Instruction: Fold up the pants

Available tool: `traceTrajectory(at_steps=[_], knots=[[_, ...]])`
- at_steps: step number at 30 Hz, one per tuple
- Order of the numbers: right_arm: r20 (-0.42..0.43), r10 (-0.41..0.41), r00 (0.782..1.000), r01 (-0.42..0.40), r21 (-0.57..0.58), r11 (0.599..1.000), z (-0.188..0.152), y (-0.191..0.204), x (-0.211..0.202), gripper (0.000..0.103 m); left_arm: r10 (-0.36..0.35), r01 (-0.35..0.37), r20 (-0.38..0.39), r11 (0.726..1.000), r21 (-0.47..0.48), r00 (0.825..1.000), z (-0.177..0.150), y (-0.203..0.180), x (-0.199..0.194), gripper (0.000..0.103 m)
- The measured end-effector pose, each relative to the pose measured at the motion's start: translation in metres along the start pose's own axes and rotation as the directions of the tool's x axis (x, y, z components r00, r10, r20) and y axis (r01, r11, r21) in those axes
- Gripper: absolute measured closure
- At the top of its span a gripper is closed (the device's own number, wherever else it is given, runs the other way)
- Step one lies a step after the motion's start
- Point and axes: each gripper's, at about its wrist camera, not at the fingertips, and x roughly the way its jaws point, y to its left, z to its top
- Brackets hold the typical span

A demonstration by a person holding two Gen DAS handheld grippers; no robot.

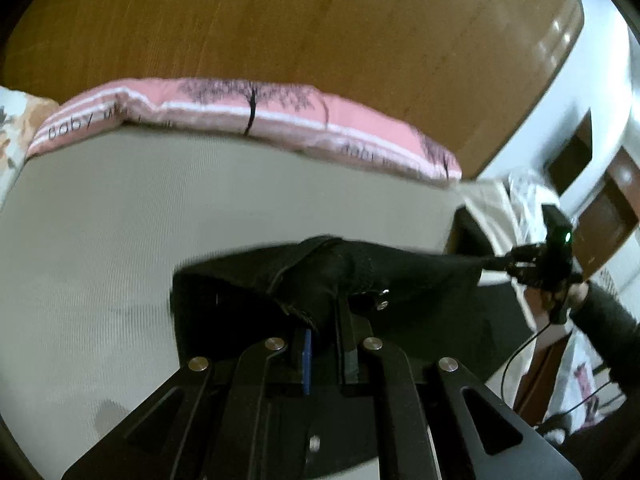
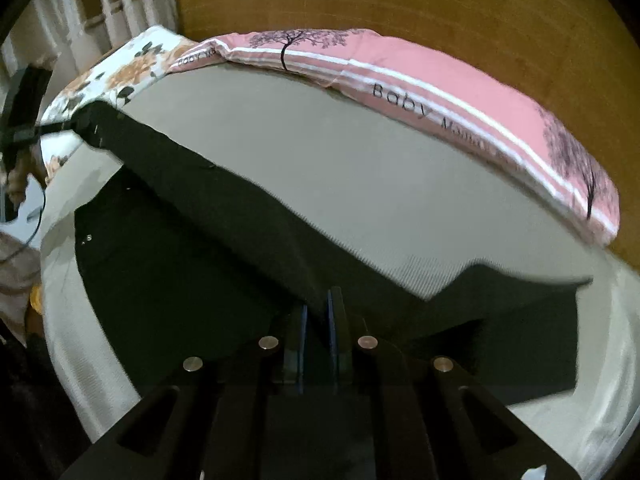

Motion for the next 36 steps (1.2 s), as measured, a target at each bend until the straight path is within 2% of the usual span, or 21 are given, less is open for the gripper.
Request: traceTrajectory(at_steps=[6, 10, 13, 18, 21, 22, 23, 25, 28, 31, 32, 36], knots=[[-0.028, 0.034, 0.999, -0.032, 0.072, 0.997, -0.048, 0.019, 0.009, 0.096, 0.069, -0.064, -0.091, 0.997, 0.050, 0.993, -0.056, -0.004, 0.008, 0.093], [-0.042, 0.055, 0.998, -0.050, 0.117, 0.992, -0.070, 0.027, 0.017, 0.096, 0.114, -0.102, -0.162, 0.991, 0.081, 0.980, -0.089, -0.005, 0.020, 0.093], [-0.067, 0.059, 0.996, -0.051, 0.121, 0.991, -0.085, 0.033, 0.026, 0.096, 0.143, -0.125, -0.171, 0.986, 0.110, 0.975, -0.102, -0.008, 0.023, 0.092], [-0.090, 0.025, 0.996, -0.013, 0.126, 0.992, -0.094, 0.042, 0.041, 0.095, 0.158, -0.142, -0.185, 0.985, 0.097, 0.970, -0.101, -0.008, 0.019, 0.086], [-0.087, -0.006, 0.996, 0.018, 0.137, 0.990, -0.096, 0.046, 0.044, 0.091, 0.187, -0.171, -0.216, 0.981, 0.091, 0.958, -0.099, -0.009, 0.016, 0.069], [-0.082, -0.020, 0.996, 0.031, 0.143, 0.989, -0.097, 0.048, 0.044, 0.091, 0.198, -0.183, -0.225, 0.979, 0.084, 0.954, -0.101, -0.008, 0.013, 0.059], [-0.074, -0.030, 0.997, 0.041, 0.150, 0.988, -0.097, 0.050, 0.043, 0.089, 0.207, -0.195, -0.228, 0.978, 0.072, 0.951, -0.103, -0.006, 0.010, 0.054], [-0.064, -0.031, 0.997, 0.041, 0.164, 0.986, -0.098, 0.051, 0.041, 0.084, 0.208, -0.207, -0.233, 0.978, 0.026, 0.950, -0.106, 0.001, 0.003, 0.053], [-0.034, -0.053, 0.998, 0.059, 0.197, 0.979, -0.100, 0.053, 0.031, 0.078, 0.173, -0.201, -0.218, 0.974, -0.109, 0.960, -0.113, 0.011, -0.013, 0.053], [-0.001, -0.059, 0.998, 0.058, 0.218, 0.974, -0.103, 0.056, 0.019, 0.068, 0.080, -0.126, -0.183, 0.959, -0.253, 0.980, -0.121, 0.015, -0.028, 0.053], [0.011, -0.059, 0.998, 0.055, 0.226, 0.973, -0.105, 0.057, 0.014, 0.060, 0.046, -0.095, -0.168, 0.951, -0.296, 0.985, -0.125, 0.014, -0.030, 0.053], [0.067, -0.049, 0.997, 0.030, 0.264, 0.964, -0.112, 0.061, -0.003, 0.058, -0.075, 0.018, -0.115, 0.902, -0.431, 0.991, -0.131, 0.009, -0.021, 0.053]])
